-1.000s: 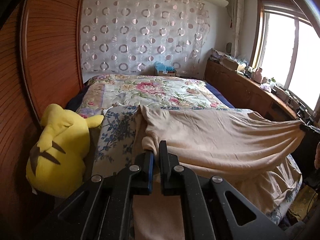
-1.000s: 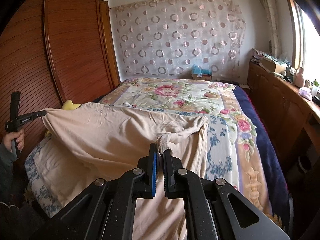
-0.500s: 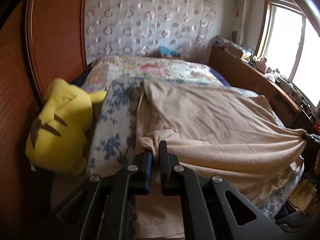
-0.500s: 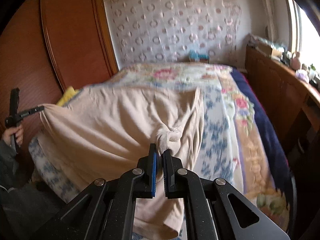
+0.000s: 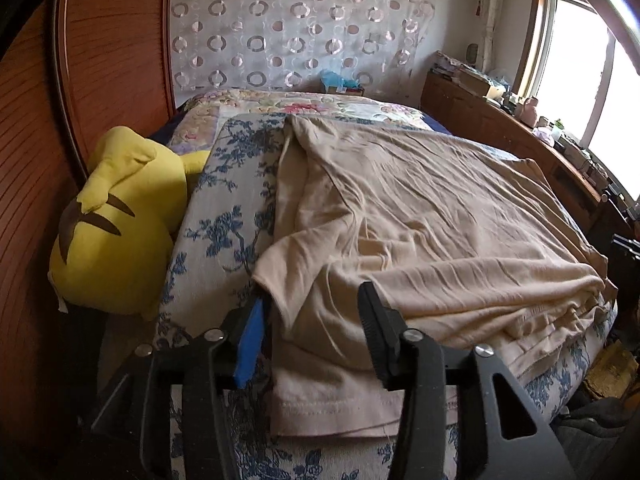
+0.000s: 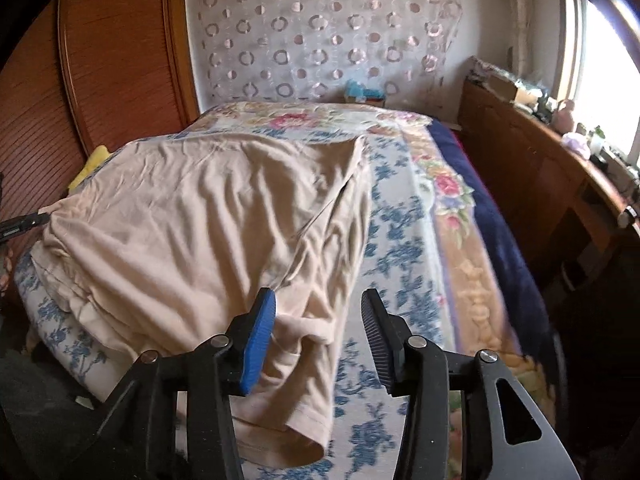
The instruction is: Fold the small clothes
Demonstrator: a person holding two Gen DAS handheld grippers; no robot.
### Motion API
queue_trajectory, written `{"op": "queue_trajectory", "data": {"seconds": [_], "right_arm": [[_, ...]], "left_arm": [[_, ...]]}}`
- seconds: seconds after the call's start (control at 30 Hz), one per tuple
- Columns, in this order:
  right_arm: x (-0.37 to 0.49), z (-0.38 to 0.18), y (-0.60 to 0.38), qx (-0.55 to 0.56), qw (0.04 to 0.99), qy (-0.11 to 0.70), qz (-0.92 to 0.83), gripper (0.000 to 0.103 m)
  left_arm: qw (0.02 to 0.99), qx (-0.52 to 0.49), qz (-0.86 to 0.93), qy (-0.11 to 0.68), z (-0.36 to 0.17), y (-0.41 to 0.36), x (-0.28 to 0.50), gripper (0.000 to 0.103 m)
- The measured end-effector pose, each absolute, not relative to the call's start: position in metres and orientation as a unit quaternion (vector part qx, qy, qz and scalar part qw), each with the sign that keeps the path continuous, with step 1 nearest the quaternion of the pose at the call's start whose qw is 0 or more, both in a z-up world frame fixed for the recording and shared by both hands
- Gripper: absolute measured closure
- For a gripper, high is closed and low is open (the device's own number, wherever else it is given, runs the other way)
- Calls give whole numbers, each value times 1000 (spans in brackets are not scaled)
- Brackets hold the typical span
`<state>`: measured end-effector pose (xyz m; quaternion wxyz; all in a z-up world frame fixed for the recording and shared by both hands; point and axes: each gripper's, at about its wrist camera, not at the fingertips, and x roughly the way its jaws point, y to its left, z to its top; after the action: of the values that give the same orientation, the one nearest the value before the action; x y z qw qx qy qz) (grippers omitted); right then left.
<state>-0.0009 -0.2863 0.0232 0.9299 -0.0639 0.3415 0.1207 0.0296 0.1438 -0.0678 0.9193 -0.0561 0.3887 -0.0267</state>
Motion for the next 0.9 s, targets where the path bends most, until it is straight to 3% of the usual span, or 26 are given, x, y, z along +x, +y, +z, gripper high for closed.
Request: {"op": "queue_trajectory", "data": {"seconds": [0.13,0.9], "right_arm": [[-2,22,-274,-65,934,329,128,47],[73,-37,-216,-68,905,374,190,44]], "left_arm": [[915,-60,-25,398,-74,144,29,33],[912,-32,13,408,-88,143,26,30]]}}
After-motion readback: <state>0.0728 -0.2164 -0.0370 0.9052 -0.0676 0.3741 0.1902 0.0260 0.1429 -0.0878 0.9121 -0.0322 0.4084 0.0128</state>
